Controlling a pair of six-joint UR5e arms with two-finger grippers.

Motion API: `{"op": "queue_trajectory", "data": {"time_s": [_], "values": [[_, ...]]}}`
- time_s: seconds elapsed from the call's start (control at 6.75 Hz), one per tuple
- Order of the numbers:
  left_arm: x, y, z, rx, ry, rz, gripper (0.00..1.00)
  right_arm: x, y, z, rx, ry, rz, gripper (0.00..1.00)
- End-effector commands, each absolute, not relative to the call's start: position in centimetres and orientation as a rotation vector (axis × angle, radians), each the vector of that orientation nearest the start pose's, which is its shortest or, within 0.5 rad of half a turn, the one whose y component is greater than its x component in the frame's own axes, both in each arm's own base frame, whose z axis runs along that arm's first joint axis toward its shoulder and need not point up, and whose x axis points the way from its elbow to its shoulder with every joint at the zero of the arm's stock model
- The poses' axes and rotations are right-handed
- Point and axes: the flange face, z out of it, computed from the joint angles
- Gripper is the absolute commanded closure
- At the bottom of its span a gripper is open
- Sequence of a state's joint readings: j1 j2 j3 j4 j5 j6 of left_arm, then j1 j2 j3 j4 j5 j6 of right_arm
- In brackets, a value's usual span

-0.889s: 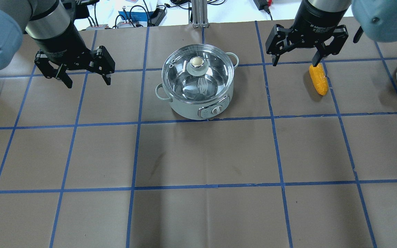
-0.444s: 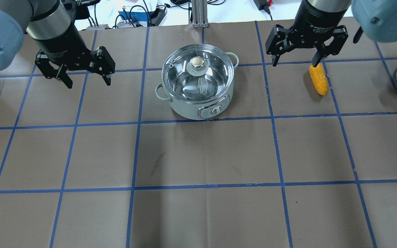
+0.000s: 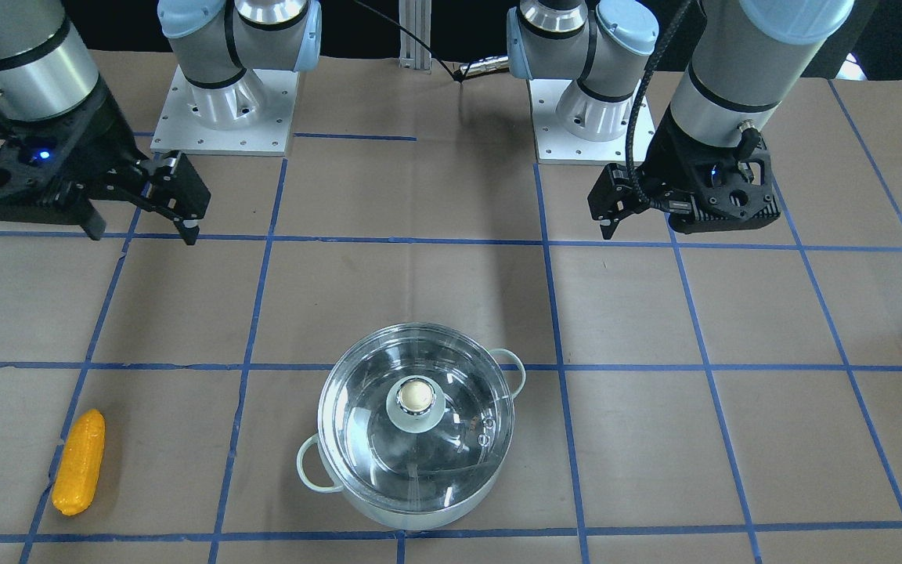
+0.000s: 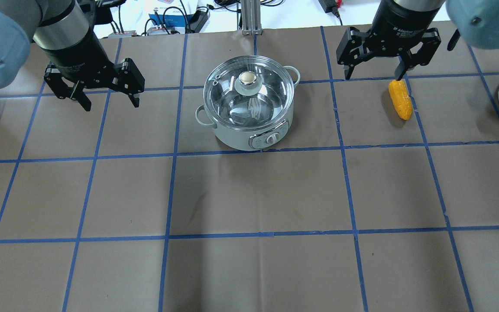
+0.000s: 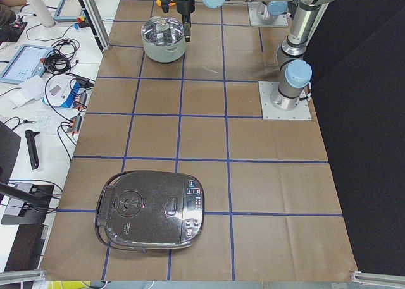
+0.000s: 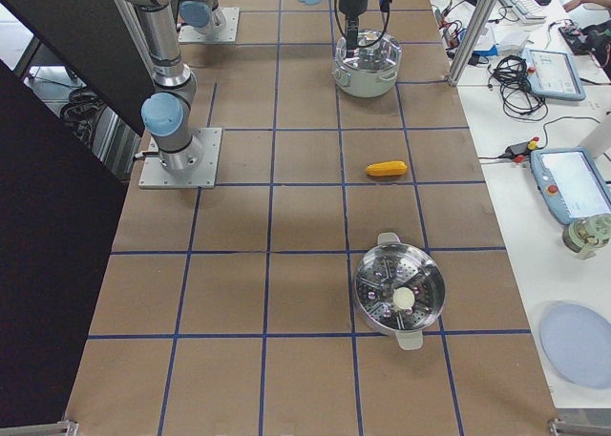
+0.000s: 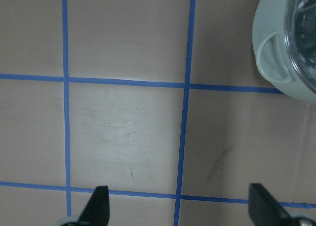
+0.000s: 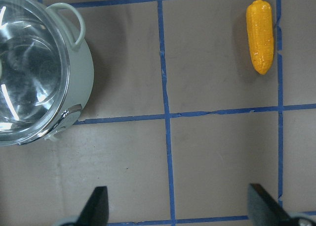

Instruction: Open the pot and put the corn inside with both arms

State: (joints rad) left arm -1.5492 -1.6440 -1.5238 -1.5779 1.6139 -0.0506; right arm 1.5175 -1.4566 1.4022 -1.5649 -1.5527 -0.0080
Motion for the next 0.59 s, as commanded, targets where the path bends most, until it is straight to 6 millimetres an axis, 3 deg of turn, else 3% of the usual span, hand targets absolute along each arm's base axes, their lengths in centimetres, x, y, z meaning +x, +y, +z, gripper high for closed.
{"op": "queue_trajectory", "data": {"time_s": [0.0,0.15,0.3,0.44], "values": [[-12.6,-53.7,48.5,-0.119,3.109,-0.013,0.0,4.1,-59.3,46.9,0.017,3.133,-0.02,0.02],[-15.7,-56.0,48.8,-0.141,3.182,-0.031,0.0,1.4,-61.8,42.8,-0.019,3.124,0.05,0.05],[-20.8,-59.1,48.3,-0.112,3.19,-0.042,0.0,-0.9,-64.6,37.6,-0.152,3.125,0.007,0.06],[-26.2,-61.3,47.5,-0.072,3.191,-0.072,0.0,-4.3,-65.3,31.7,-0.132,3.121,0.024,0.06]]}}
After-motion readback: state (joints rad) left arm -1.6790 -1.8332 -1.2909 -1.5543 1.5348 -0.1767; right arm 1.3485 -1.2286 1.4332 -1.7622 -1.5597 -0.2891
